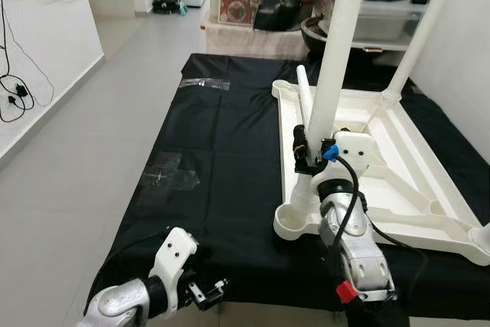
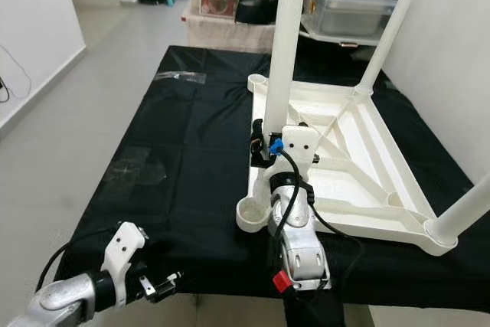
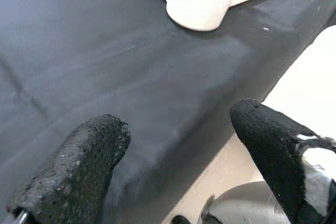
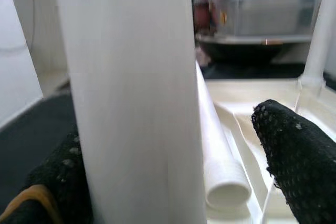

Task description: Building children table

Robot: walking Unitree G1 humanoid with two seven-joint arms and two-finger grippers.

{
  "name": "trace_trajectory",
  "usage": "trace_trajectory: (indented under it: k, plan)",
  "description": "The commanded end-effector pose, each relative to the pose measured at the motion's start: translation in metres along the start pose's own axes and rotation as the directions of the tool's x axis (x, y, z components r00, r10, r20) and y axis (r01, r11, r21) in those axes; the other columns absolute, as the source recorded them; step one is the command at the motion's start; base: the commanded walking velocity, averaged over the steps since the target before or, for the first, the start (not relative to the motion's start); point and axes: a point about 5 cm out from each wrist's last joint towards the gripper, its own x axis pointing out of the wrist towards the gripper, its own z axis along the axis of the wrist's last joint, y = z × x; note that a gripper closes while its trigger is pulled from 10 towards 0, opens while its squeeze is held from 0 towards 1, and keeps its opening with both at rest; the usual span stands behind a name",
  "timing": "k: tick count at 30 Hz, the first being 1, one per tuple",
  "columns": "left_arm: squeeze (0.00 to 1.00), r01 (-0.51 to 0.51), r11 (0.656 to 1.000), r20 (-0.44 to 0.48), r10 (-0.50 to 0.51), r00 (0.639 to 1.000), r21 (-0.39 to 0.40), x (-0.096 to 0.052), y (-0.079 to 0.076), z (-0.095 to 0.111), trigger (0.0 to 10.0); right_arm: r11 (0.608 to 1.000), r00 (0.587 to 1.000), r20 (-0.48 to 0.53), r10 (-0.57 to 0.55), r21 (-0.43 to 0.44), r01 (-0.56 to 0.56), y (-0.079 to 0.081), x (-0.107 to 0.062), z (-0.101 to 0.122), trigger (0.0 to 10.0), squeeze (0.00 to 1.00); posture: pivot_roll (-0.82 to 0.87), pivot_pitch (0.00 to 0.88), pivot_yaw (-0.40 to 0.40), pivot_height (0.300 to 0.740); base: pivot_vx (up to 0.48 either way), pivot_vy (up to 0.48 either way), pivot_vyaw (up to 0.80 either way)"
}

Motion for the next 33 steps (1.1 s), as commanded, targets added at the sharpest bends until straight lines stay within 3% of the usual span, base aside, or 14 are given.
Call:
trace_trajectory:
  k: [1,7,8,9,10,18,30,31,33]
  plan:
    - [0.0,0.008,1.0,-0.031,-0.008,0.999,-0.011,0.0,-0.004,-0.007,10.0,0.999,0.999,-0.053,0.005,0.045,-0.002,-0.002,-0.003,-0.01,0.0,1.0,0.07,0.0,-0.095,0.74,0.0,0.0,0.0]
    - [0.0,0.002,1.0,-0.032,-0.003,0.999,-0.006,0.0,-0.003,-0.007,10.0,0.996,0.997,-0.081,0.008,0.089,-0.001,-0.002,-0.003,-0.014,0.0,1.0,0.07,0.0,-0.096,0.74,0.0,0.0,0.0]
    - [0.0,0.0,1.0,-0.033,0.0,0.999,-0.003,0.0,-0.003,-0.007,10.0,0.996,0.996,-0.092,0.008,0.091,0.001,-0.003,-0.002,-0.015,0.0,0.67,0.07,0.0,-0.097,0.74,0.0,0.0,0.0]
    - [0.0,0.0,1.0,-0.033,0.0,0.999,-0.003,0.0,-0.003,-0.007,10.0,0.996,0.996,-0.092,0.008,0.091,0.001,-0.003,-0.002,-0.015,0.0,0.67,0.07,0.0,-0.097,0.74,0.0,0.0,0.0]
    - [0.0,-0.004,1.0,-0.034,0.004,0.999,0.0,-0.001,-0.003,-0.008,10.0,0.996,0.993,-0.116,0.014,0.084,-0.004,-0.003,0.0,-0.018,0.0,0.0,0.07,0.0,-0.097,0.74,0.0,0.0,0.0]
    - [0.0,-0.03,0.999,-0.038,0.031,0.999,0.018,-0.003,0.003,-0.008,10.0,0.998,0.969,-0.245,0.03,0.052,-0.018,-0.009,0.008,-0.031,0.0,0.0,0.07,0.0,-0.099,0.74,0.0,0.0,0.0]
    - [0.0,-0.111,0.993,0.003,0.111,0.994,0.027,-0.005,0.013,-0.002,10.0,0.999,0.973,-0.228,0.032,0.026,-0.027,-0.009,0.016,-0.025,0.0,0.0,0.08,0.0,-0.101,0.74,0.0,0.0,0.0]
    - [0.0,-0.128,0.991,0.011,0.128,0.992,0.03,-0.004,0.015,-0.001,10.0,0.999,0.971,-0.237,0.038,0.009,-0.037,-0.008,0.017,-0.024,3.7,0.0,0.07,0.0,-0.102,0.74,0.0,0.0,0.0]
    - [0.0,-0.128,0.991,0.011,0.128,0.992,0.03,-0.004,0.015,-0.001,10.0,0.999,0.971,-0.237,0.038,0.009,-0.037,-0.008,0.017,-0.024,3.7,0.0,0.07,0.0,-0.102,0.74,0.0,0.0,0.0]
